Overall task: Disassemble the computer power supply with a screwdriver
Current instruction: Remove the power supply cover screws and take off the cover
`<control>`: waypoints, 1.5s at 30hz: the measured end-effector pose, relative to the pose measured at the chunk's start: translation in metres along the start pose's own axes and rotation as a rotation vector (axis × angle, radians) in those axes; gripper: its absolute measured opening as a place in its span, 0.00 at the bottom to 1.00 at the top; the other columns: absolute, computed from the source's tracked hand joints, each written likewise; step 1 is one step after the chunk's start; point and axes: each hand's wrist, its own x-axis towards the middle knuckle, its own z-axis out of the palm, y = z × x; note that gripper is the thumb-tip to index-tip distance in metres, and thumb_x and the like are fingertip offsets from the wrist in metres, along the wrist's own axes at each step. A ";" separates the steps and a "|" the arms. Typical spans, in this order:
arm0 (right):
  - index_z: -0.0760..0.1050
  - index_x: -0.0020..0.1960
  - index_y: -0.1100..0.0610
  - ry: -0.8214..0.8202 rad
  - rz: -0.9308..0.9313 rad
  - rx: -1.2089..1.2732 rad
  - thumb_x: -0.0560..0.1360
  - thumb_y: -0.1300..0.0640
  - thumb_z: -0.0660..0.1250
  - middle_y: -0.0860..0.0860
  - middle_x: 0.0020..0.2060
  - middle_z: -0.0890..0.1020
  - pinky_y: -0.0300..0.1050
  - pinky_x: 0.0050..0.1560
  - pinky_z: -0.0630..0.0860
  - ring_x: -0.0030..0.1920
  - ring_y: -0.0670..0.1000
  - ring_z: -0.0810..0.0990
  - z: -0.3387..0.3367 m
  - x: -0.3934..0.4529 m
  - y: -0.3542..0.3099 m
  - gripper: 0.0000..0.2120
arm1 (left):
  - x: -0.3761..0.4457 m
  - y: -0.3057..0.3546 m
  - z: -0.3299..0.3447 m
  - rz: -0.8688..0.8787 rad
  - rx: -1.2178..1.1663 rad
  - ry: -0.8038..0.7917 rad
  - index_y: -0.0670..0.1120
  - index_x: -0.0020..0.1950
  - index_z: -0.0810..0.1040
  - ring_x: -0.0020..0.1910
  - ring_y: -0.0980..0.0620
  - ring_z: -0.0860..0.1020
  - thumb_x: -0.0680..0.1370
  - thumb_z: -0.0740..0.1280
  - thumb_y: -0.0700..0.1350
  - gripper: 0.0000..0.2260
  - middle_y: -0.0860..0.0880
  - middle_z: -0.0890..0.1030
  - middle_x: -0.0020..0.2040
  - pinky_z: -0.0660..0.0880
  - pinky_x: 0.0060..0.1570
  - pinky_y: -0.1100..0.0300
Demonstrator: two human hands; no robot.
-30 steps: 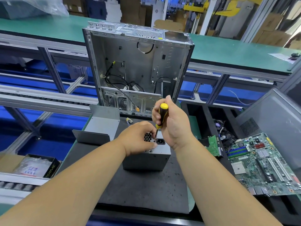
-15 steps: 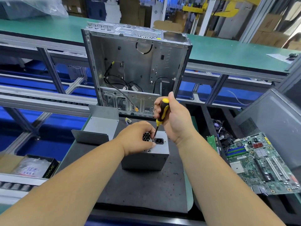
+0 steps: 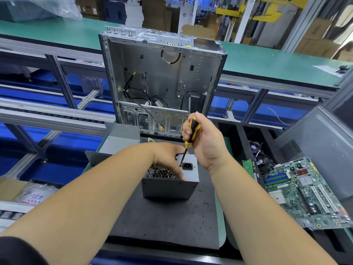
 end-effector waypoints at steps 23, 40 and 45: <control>0.78 0.45 0.59 0.006 -0.046 0.065 0.83 0.55 0.55 0.51 0.35 0.74 0.43 0.43 0.72 0.35 0.49 0.73 -0.005 -0.006 -0.003 0.15 | 0.011 -0.001 0.007 0.054 -0.082 0.030 0.54 0.69 0.70 0.63 0.53 0.75 0.61 0.83 0.52 0.39 0.56 0.77 0.63 0.70 0.65 0.56; 0.80 0.41 0.54 0.073 -0.017 0.027 0.83 0.47 0.55 0.50 0.35 0.77 0.43 0.42 0.70 0.34 0.48 0.74 0.002 -0.002 0.002 0.21 | 0.019 -0.010 0.009 0.035 -0.068 0.023 0.62 0.60 0.69 0.53 0.62 0.74 0.61 0.83 0.54 0.34 0.68 0.75 0.53 0.67 0.49 0.69; 0.74 0.45 0.54 0.022 -0.005 0.027 0.80 0.40 0.55 0.48 0.33 0.72 0.40 0.36 0.65 0.32 0.47 0.68 0.008 -0.002 0.003 0.19 | 0.022 -0.012 0.010 0.045 -0.037 0.051 0.67 0.58 0.65 0.55 0.59 0.71 0.57 0.82 0.60 0.36 0.73 0.68 0.48 0.65 0.55 0.64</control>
